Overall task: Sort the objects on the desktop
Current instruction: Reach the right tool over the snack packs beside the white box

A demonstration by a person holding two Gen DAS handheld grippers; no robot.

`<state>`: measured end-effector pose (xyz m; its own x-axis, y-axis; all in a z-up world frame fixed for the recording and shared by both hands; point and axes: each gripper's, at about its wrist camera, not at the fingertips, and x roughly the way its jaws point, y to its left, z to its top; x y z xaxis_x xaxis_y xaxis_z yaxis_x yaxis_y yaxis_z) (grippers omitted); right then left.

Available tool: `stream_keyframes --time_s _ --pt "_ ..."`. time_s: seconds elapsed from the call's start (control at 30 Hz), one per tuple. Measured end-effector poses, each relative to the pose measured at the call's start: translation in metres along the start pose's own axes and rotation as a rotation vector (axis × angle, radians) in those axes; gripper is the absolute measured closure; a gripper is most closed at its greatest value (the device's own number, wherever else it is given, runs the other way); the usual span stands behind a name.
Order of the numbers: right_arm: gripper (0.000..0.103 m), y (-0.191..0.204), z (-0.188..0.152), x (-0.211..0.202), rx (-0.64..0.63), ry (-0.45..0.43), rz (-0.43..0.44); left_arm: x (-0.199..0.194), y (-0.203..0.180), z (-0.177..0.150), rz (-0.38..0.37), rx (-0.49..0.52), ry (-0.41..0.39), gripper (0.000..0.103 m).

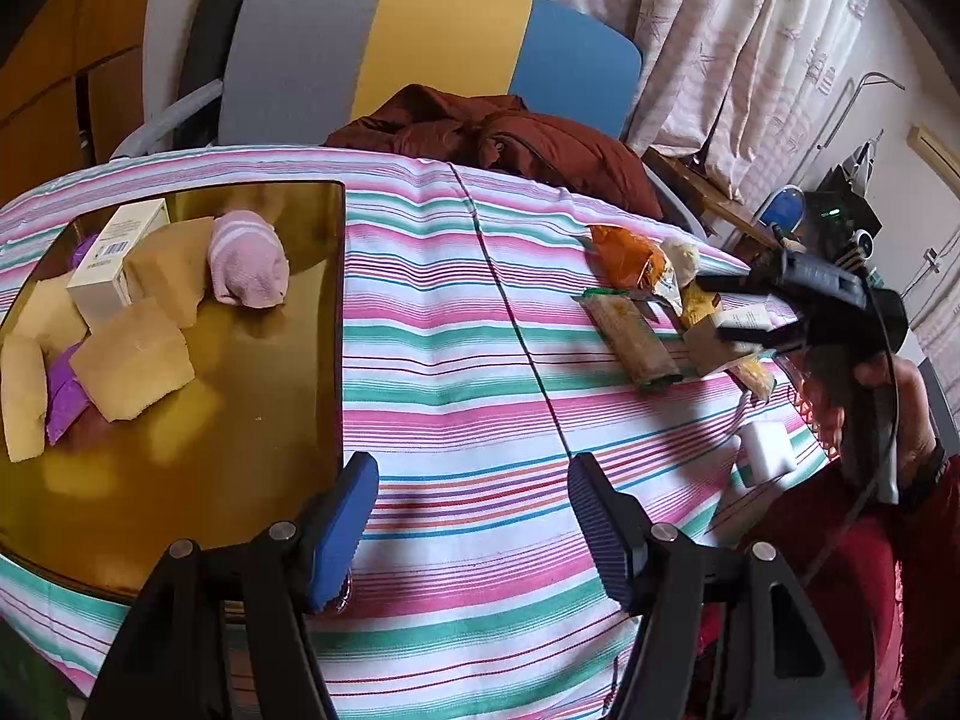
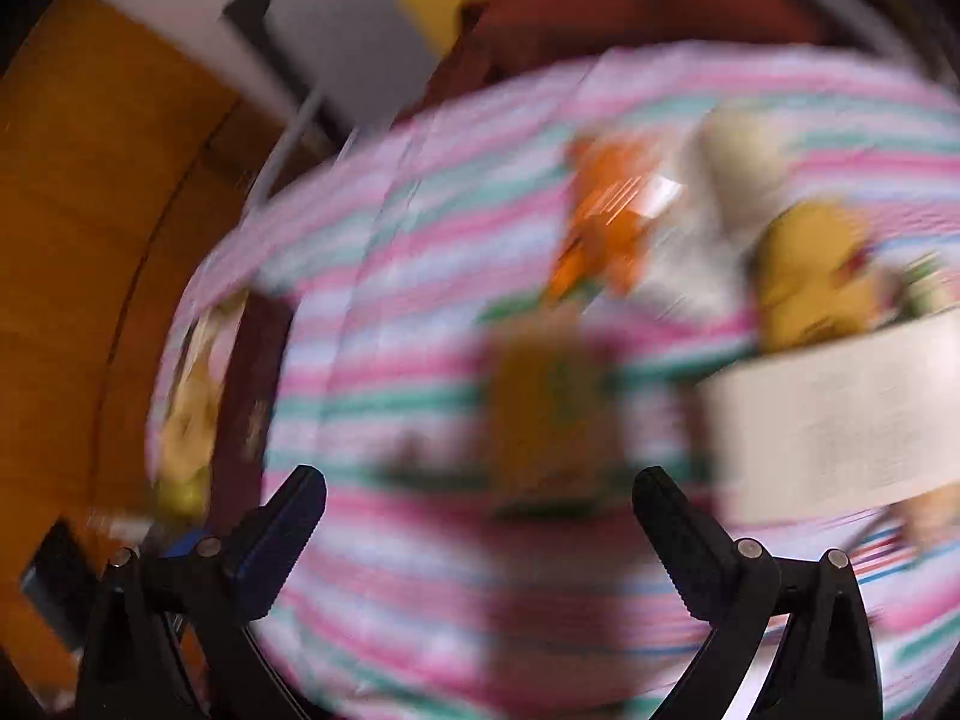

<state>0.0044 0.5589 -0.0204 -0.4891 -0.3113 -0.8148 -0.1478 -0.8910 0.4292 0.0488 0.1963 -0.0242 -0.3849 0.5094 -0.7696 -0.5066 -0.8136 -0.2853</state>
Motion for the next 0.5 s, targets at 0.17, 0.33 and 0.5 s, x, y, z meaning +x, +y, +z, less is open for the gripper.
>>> stream_keyframes --time_s 0.17,0.33,0.5 --pt "0.000 -0.032 0.014 -0.042 0.179 -0.239 -0.198 0.003 -0.002 0.001 0.002 0.004 0.007 0.036" --pt "0.000 -0.070 0.010 -0.046 0.357 -0.212 -0.283 0.011 -0.005 0.000 -0.009 -0.001 0.025 0.036" --pt "0.000 -0.110 -0.004 -0.046 0.557 -0.148 -0.351 0.016 -0.011 0.002 -0.015 0.007 0.031 0.036"
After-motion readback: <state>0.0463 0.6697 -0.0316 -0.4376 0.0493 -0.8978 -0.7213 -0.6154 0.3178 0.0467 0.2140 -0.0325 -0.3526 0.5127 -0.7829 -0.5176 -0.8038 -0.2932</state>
